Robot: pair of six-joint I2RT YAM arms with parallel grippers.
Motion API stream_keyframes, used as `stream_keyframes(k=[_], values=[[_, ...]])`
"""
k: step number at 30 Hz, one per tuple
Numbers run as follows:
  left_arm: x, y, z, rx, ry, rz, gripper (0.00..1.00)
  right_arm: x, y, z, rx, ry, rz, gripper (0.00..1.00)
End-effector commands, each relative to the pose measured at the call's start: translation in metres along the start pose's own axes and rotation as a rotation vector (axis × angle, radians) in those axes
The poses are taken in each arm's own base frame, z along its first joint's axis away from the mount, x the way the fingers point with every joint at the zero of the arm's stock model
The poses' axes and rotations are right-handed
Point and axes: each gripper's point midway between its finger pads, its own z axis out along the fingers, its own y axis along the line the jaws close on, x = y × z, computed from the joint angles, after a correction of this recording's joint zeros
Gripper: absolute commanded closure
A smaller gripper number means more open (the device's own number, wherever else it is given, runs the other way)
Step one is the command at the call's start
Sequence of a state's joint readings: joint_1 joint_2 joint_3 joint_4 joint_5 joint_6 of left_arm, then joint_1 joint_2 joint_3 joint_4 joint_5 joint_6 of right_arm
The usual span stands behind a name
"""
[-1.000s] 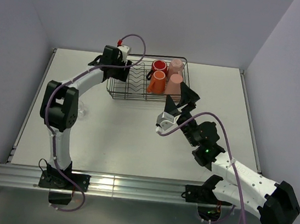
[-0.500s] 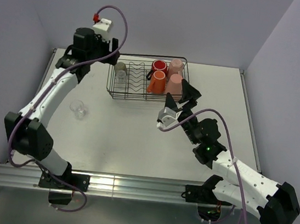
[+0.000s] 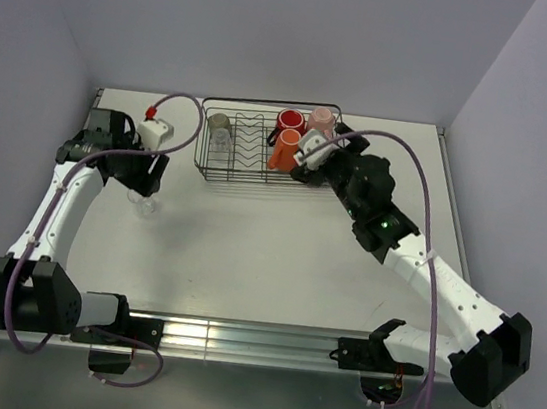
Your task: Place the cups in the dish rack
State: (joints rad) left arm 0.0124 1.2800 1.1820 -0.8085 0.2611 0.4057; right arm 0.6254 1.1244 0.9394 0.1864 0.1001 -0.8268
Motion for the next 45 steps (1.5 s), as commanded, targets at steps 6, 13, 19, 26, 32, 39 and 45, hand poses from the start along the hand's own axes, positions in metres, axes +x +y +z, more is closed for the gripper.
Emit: stream_keyframes(k=[6, 13, 19, 26, 32, 39, 45], values=[[0.054, -0.012, 0.020, 0.105, 0.143, 0.110, 0.37, 0.007, 0.033, 0.021, -0.266, 0.206, 0.310, 0.00], [0.060, 0.002, 0.046, 0.084, 0.183, 0.142, 0.42, 0.004, 0.039, 0.026, -0.297, 0.216, 0.362, 0.00], [0.055, 0.013, 0.066, 0.072, 0.184, 0.157, 0.45, 0.004, 0.042, 0.026, -0.305, 0.218, 0.376, 0.00], [0.069, 0.016, 0.082, 0.081, 0.225, 0.179, 0.60, 0.003, 0.041, 0.027, -0.290, 0.205, 0.393, 0.00], [0.079, 0.021, 0.088, 0.038, 0.220, 0.208, 0.83, 0.000, 0.051, 0.034, -0.311, 0.219, 0.488, 0.00], [0.061, 0.023, 0.076, 0.016, 0.171, 0.212, 1.00, -0.010, 0.060, 0.042, -0.352, 0.224, 0.618, 0.00], [-0.020, 0.020, 0.024, -0.181, -0.134, 0.317, 1.00, -0.032, 0.035, 0.050, -0.328, 0.185, 0.723, 0.00]])
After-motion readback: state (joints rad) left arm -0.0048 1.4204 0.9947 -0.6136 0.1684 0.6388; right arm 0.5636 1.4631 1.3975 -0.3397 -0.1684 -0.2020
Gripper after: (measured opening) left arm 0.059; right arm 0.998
